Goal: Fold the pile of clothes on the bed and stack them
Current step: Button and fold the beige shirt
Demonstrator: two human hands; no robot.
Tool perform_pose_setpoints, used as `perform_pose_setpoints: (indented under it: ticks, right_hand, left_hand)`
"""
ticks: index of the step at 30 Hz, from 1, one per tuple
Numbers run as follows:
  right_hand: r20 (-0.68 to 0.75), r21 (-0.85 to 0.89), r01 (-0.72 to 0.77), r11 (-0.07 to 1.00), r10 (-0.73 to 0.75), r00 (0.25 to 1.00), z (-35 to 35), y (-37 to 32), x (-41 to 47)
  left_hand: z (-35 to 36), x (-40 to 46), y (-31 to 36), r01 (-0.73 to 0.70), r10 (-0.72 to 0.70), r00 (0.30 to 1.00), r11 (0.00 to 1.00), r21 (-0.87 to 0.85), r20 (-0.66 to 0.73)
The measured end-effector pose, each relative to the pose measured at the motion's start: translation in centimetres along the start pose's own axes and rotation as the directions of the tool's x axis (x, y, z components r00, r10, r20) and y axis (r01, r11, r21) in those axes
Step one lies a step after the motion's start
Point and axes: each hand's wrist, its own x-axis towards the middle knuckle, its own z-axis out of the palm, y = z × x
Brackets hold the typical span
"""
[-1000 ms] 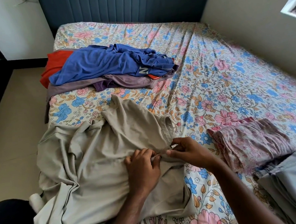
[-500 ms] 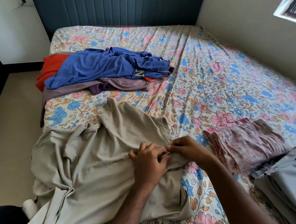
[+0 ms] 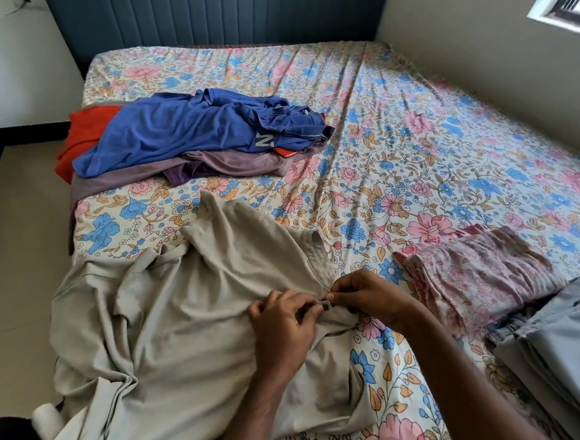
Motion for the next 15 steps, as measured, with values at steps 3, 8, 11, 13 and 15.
perform_pose_setpoints:
  ticks: [3,8,11,13,15]
  right_hand:
    - [0.024,0.022,0.005,1.000,-0.005,1.000,0.1,-0.1,-0.2]
    - [0.025,0.055,0.015,0.998,-0.016,1.000,0.6,0.3,-0.3]
    - [0.011,0.053,0.034,0.998,-0.035,0.999,0.9,0.2,-0.4]
    - [-0.019,0.021,0.044,0.999,-0.044,0.999,1.1,0.2,-0.5]
    - [-0.035,-0.006,0.044,0.999,-0.044,0.998,1.2,0.3,-0.4]
  left_hand:
    - [0.0,-0.2,0.0,-0.024,0.025,0.999,0.999,0.040,-0.024]
    - [0.1,-0.1,0.0,-0.020,0.023,0.999,0.998,0.062,-0.037]
    - [0.1,-0.2,-0.1,-0.026,0.028,0.999,0.999,0.047,-0.039]
    - [0.1,-0.2,-0.2,-0.025,0.026,0.999,0.999,0.038,-0.042]
    - [0.1,-0.2,-0.2,-0.021,0.022,0.999,0.999,0.028,-0.043]
